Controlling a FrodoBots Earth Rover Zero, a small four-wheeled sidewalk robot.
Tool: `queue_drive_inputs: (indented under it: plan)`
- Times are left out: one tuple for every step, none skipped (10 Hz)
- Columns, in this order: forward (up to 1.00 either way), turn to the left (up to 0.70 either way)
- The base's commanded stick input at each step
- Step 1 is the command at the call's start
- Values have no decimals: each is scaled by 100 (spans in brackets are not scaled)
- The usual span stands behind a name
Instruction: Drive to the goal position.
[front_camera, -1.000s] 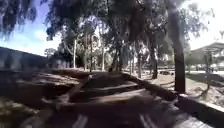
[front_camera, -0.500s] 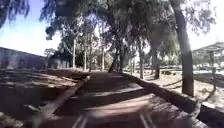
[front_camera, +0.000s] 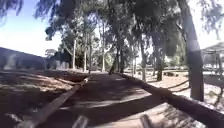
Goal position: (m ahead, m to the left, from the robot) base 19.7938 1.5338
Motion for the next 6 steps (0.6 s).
queue_drive_inputs:
  plan:
    - [100,0]
    - [100,0]
    - [100,0]
    - [100,0]
    - [100,0]
    - [100,0]
